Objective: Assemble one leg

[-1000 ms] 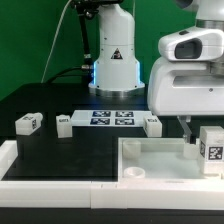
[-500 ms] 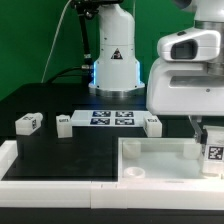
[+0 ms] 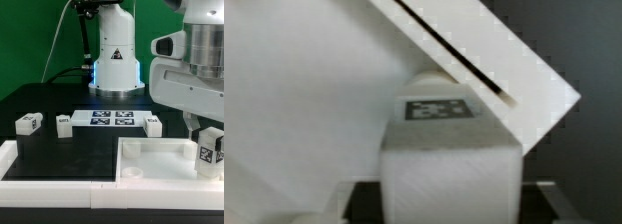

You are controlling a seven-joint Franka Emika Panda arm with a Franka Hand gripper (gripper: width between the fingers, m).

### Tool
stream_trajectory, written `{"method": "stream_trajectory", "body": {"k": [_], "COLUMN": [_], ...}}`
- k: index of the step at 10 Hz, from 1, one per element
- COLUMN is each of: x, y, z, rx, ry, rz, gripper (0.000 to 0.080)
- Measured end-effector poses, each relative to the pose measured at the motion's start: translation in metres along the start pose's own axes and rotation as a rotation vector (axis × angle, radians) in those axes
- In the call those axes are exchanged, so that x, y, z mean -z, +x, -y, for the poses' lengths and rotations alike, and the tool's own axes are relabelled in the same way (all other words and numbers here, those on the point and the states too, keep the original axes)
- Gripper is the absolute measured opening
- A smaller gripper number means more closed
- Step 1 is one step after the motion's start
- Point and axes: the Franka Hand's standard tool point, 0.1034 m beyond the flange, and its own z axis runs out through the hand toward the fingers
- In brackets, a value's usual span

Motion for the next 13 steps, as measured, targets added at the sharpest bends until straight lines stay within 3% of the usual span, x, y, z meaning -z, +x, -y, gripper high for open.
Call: {"method": "stream_trajectory", "body": {"k": [2,4,5,6,9,13], "x": [0.000,0.000,0.000,-0.001,-0.004,-0.002], "y": [0.000,0.000,-0.001,-0.008,-0.009,-0.010], "z": [-0.002,-0.002,-0.002,0.001,0.000,0.001], "rx": [-0.237,-0.266,-0.230,-0.232,0.190,0.703], "ry": [-0.009,-0.011,-0.011,-0.012,-0.017,-0.019], "rz": [-0.008,-0.010,-0.009,-0.009,-0.006,-0.006], "gripper": [0.0292,0.0292,0.0478,0.0590,0.0646,0.0649]}}
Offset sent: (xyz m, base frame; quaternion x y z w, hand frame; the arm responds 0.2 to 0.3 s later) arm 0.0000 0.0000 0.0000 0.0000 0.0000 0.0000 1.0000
